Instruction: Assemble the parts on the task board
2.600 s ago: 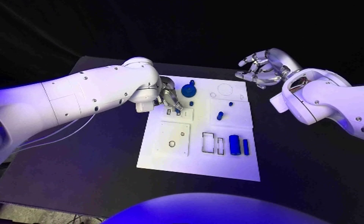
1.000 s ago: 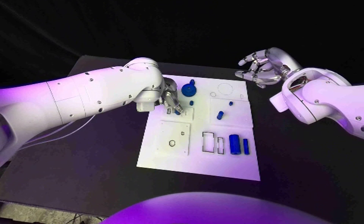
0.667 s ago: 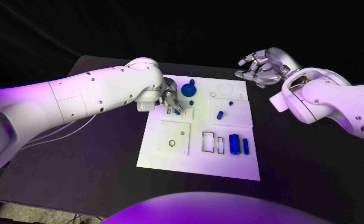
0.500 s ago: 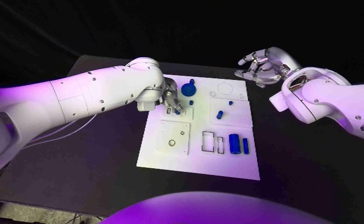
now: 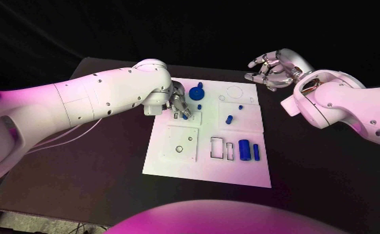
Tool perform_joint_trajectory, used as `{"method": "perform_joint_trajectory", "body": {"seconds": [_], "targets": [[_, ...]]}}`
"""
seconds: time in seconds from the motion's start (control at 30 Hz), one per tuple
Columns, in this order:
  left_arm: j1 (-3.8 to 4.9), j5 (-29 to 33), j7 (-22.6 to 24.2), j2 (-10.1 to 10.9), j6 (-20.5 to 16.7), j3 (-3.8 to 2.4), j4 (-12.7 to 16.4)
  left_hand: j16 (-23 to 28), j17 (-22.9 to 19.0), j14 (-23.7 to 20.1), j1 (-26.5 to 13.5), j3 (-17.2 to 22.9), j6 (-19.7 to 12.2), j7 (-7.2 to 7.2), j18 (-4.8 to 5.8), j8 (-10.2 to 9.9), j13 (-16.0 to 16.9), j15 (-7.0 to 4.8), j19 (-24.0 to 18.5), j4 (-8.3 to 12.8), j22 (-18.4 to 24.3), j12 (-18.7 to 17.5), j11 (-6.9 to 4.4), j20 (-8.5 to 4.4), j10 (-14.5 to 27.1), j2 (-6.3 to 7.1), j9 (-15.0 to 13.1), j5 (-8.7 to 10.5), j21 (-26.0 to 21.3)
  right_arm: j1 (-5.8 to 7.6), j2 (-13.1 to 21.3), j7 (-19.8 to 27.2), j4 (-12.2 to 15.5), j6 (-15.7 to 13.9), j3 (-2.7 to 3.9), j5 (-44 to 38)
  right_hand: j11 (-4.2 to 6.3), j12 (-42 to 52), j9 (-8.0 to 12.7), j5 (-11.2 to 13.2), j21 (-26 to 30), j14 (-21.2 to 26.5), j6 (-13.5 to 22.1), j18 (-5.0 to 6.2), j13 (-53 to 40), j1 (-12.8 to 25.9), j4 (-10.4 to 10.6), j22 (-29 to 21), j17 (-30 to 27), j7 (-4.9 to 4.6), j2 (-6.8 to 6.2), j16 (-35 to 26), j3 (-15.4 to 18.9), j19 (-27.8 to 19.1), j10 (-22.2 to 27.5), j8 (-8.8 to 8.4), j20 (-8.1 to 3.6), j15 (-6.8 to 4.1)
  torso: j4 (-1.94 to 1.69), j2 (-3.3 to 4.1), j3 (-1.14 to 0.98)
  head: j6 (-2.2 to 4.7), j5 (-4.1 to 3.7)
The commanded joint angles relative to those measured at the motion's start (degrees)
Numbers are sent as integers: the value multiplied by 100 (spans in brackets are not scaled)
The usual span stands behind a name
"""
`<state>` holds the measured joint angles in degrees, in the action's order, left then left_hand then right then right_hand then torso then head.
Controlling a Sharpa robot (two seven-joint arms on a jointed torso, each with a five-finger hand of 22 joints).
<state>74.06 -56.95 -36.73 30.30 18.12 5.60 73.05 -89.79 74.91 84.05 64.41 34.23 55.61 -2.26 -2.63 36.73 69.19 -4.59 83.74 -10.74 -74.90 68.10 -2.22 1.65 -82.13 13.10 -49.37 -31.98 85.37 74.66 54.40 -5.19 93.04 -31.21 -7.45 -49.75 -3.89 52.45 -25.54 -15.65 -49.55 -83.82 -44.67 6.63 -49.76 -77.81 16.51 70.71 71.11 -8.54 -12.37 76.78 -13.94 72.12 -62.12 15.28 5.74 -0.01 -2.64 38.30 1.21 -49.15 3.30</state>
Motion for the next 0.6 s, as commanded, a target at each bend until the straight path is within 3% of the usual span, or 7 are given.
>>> {"method": "perform_joint_trajectory", "body": {"seconds": [0.03,0.13,0.23,0.3,0.37,0.6], "targets": [[-11,87,-85,-19,124,20,0,-21,1509,595,-50,1118,-56,32,105,-64,-9,-39,173,1137,-1086,-34,21,-6,-42,-27,11,145,1,-3,-5,52,0,12,0,-36,13,15,7,-23,51,10,48,107,21,41,-3,-10,-13,-2,-1,-31,-24,-20,-24,41,8,-35,-2,0,0,3,-5],[-11,101,-94,-14,95,22,-1,-21,1509,595,-175,920,-118,61,105,-150,-10,-38,169,1036,-1089,-37,14,-1,-49,3,32,251,-7,-4,-5,55,-2,11,0,-39,13,15,7,-23,51,10,48,107,21,41,-3,-10,-13,-2,-1,-31,-24,-20,-24,41,8,-35,1,-1,2,10,-4],[-11,108,-99,-5,53,23,2,-21,1509,595,-329,564,-44,126,103,-284,11,-68,167,806,-1091,-26,-31,-20,-32,25,115,666,-22,-4,-4,59,-3,11,0,-36,13,3,8,-22,65,15,51,110,36,43,-2,-17,-26,-2,-3,-41,-24,-25,-14,43,8,-35,1,-4,1,9,-7],[-11,110,-98,1,20,23,3,-21,1509,595,-401,368,14,124,105,-353,19,-73,171,660,-1096,-23,-33,-28,-19,41,162,665,-25,-4,-3,62,-3,9,0,-25,13,3,8,-22,65,15,51,110,36,43,-2,-17,-26,-2,-3,-41,-24,-25,-14,43,8,-35,-1,-2,0,12,-8],[-12,110,-95,6,-9,23,2,-21,1509,595,-479,198,59,122,106,-408,27,-70,176,510,-1102,-19,-30,-28,-11,58,196,847,-26,-4,-3,65,-4,8,0,-17,13,3,8,-22,65,15,51,110,36,43,-2,-17,-26,-2,-3,-41,-24,-25,-14,43,8,-35,-1,0,-1,12,-9],[-12,79,-85,28,-126,23,3,-21,1509,595,-586,-46,131,112,107,-452,57,-67,184,255,-1111,10,-21,-27,-17,70,215,913,-28,-4,2,76,-1,2,0,-4,11,-4,9,-20,85,17,55,113,44,48,0,-26,-32,-3,-6,-47,-22,-33,-7,44,8,-35,2,5,1,20,-14]]}}
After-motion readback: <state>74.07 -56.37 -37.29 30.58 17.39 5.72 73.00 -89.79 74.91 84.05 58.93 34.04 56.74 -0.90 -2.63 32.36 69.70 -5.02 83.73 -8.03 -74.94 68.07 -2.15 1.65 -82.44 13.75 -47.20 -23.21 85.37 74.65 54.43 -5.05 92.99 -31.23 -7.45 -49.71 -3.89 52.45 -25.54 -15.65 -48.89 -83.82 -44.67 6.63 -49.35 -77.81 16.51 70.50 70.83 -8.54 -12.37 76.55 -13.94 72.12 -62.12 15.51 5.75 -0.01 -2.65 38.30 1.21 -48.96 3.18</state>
